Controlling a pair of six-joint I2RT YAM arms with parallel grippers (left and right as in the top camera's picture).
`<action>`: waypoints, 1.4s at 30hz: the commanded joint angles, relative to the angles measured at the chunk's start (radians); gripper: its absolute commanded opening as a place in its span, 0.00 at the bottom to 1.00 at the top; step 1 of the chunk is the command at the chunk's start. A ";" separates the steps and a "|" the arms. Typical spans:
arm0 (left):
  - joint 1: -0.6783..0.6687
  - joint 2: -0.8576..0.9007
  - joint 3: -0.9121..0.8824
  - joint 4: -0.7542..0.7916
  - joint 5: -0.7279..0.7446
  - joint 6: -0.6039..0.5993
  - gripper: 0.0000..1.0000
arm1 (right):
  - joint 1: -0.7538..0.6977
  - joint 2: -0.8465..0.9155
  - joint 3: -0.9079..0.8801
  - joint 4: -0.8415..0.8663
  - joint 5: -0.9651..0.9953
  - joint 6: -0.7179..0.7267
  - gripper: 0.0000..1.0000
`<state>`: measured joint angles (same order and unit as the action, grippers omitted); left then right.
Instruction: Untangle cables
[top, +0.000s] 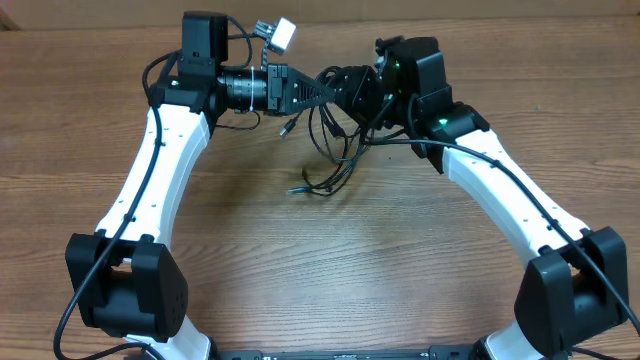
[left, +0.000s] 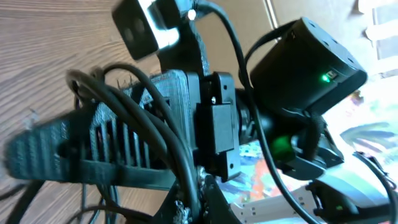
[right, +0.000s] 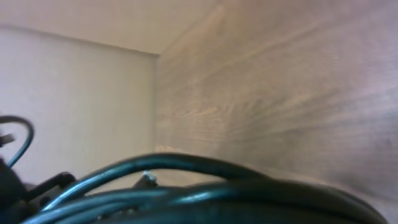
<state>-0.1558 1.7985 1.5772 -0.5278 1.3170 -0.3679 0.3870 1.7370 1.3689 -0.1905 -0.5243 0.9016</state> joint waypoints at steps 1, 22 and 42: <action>-0.009 -0.002 0.013 0.006 0.101 -0.007 0.04 | -0.002 0.004 0.020 0.074 -0.059 -0.089 0.13; 0.108 -0.001 0.013 -0.278 -0.838 0.286 0.05 | -0.348 -0.313 0.020 0.032 -0.694 -0.060 0.04; 0.112 -0.002 0.031 -0.327 -0.295 0.637 1.00 | -0.211 -0.333 0.020 -0.314 -0.336 -0.205 0.04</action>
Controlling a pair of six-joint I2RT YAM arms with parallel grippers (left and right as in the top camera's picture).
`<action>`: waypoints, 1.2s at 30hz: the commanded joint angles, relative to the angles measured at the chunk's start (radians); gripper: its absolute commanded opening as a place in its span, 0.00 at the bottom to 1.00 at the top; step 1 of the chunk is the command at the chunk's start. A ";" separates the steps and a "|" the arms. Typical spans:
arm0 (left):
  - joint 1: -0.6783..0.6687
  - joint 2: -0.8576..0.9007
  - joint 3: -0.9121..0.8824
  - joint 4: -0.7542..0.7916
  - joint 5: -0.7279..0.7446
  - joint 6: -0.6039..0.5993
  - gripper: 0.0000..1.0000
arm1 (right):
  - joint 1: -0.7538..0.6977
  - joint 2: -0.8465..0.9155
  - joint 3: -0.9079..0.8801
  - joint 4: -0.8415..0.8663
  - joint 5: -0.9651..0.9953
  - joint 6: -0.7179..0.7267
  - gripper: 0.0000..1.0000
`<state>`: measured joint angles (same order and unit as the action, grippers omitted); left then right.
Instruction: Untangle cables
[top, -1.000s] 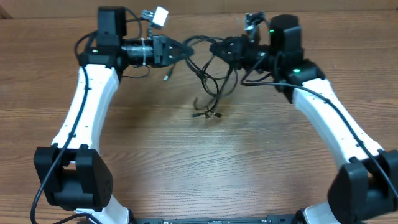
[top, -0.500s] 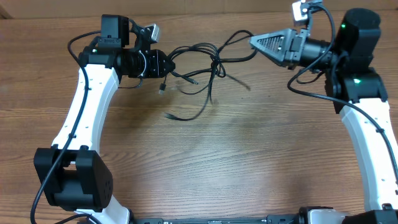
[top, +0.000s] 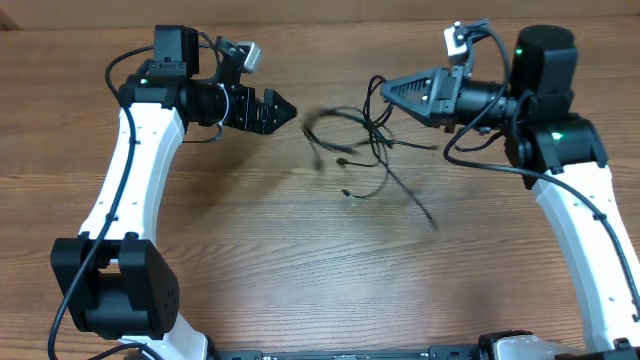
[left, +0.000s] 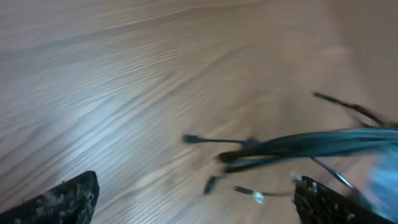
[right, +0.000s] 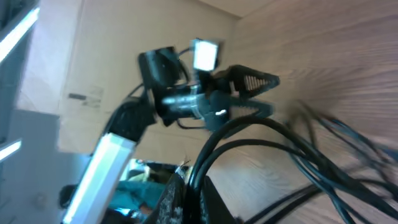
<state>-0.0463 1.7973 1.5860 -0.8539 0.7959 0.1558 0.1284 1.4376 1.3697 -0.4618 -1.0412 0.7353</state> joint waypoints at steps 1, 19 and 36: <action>0.002 0.000 0.024 -0.002 0.223 0.113 1.00 | 0.067 -0.034 0.019 -0.066 0.235 -0.042 0.04; -0.029 0.000 0.047 -0.023 0.031 -0.007 1.00 | 0.412 0.111 0.037 -0.429 0.914 -0.195 1.00; -0.345 0.003 0.043 -0.482 -0.191 0.428 0.75 | -0.065 0.092 0.101 -0.648 0.732 -0.349 1.00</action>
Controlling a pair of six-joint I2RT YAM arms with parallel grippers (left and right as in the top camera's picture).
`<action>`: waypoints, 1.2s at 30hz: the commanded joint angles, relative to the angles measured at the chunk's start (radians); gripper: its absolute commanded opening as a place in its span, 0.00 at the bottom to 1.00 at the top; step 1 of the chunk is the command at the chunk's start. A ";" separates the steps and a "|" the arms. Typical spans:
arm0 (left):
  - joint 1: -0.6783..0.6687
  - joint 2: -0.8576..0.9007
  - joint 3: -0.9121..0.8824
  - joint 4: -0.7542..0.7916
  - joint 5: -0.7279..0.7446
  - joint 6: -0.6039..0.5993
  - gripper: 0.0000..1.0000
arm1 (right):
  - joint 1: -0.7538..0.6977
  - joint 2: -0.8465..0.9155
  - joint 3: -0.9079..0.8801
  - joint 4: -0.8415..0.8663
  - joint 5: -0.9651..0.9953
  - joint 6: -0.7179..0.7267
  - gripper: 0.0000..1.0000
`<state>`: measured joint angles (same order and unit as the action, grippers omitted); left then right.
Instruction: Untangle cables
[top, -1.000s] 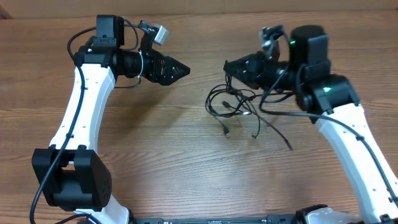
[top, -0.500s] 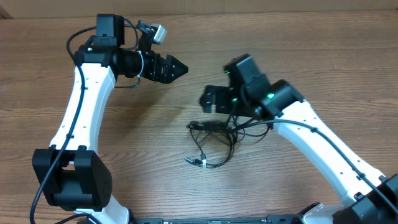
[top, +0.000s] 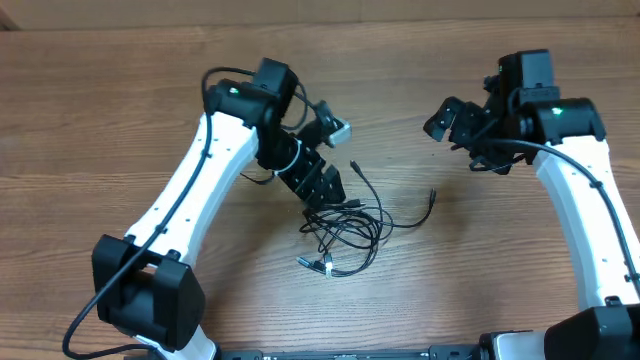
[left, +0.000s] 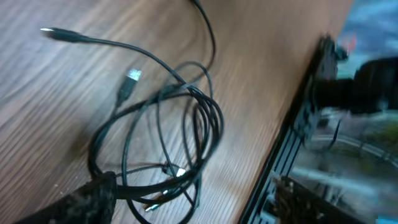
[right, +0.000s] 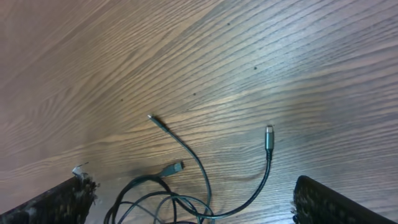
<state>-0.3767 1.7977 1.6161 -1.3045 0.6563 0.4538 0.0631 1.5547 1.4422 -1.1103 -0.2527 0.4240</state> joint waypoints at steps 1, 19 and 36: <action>-0.017 0.003 0.004 -0.041 -0.083 0.129 0.72 | 0.000 -0.025 0.029 -0.003 -0.056 -0.037 1.00; -0.017 0.010 -0.323 0.003 0.068 0.219 0.49 | 0.000 -0.024 0.028 -0.002 -0.056 -0.037 1.00; -0.109 0.011 -0.508 0.383 -0.189 -0.262 0.29 | 0.000 -0.023 0.028 0.001 -0.064 -0.036 1.00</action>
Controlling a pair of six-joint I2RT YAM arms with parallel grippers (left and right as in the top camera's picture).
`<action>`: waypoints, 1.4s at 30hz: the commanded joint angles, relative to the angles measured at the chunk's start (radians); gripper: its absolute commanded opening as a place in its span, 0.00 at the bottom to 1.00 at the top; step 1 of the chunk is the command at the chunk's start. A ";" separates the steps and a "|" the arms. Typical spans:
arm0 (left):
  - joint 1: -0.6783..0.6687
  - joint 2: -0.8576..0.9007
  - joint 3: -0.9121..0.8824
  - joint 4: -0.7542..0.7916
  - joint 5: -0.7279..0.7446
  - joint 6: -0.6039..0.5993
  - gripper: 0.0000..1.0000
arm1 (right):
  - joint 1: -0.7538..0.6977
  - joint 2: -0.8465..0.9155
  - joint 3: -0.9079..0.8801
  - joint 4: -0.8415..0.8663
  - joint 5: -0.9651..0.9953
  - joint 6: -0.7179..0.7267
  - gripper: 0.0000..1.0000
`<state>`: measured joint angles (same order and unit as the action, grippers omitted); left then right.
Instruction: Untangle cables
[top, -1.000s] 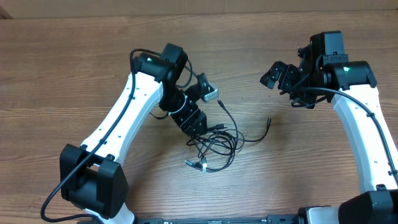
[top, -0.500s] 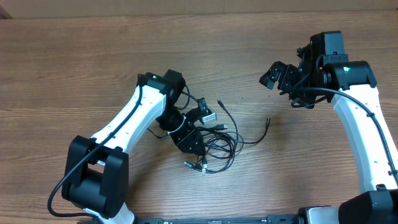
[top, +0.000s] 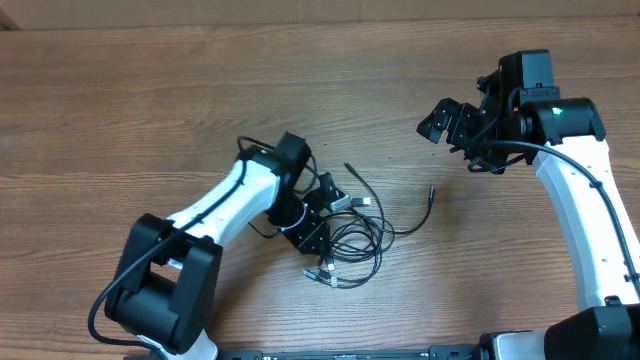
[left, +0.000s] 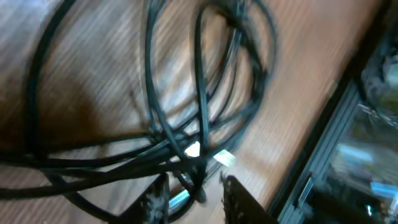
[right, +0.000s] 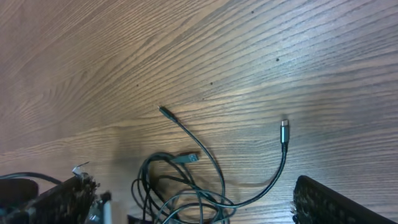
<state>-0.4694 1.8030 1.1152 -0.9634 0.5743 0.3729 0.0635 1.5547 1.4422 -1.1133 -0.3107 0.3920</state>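
A tangle of thin black cables (top: 357, 238) lies mid-table, with loose ends toward the far side (top: 347, 167) and the right (top: 430, 190). My left gripper (top: 316, 238) is down at the tangle's left edge. In the left wrist view its fingers (left: 155, 202) stand a narrow gap apart with several strands (left: 199, 93) and a metal plug pinched between them, left gripper (left: 194, 198). My right gripper (top: 441, 119) hangs open over the far right, apart from the cables. The right wrist view looks down on the cable tangle (right: 186, 186), with the right gripper (right: 189, 190) wide open.
The wooden table (top: 120, 120) carries only the cables. A USB plug (right: 186, 158) and a small connector (right: 285, 127) lie at the tangle's far side. The table's front edge and the arm bases run along the bottom of the overhead view.
My left gripper stood open just above the tangle's left side; now it is down in the tangle, fingers closed to a narrow gap on strands. The right gripper has barely shifted.
First both grippers met at the far middle with the bundle hanging between them. Then they were far apart, the right shut on the cables, the left open. Then the cables lay on the table with both grippers open. Now the left grips the tangle.
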 joint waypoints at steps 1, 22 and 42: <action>-0.021 0.005 -0.007 0.056 -0.118 -0.205 0.30 | 0.000 -0.023 0.027 0.004 -0.006 -0.004 1.00; 0.132 -0.089 0.798 -0.129 0.072 -0.356 0.04 | 0.050 -0.021 0.025 0.190 -0.444 -0.158 0.97; 0.260 -0.095 0.995 -0.133 0.299 -0.454 0.04 | 0.311 0.101 0.025 0.483 -0.080 0.163 0.89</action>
<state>-0.2199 1.7187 2.0399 -1.1004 0.7528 -0.0620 0.3672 1.6196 1.4437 -0.6556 -0.3981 0.5259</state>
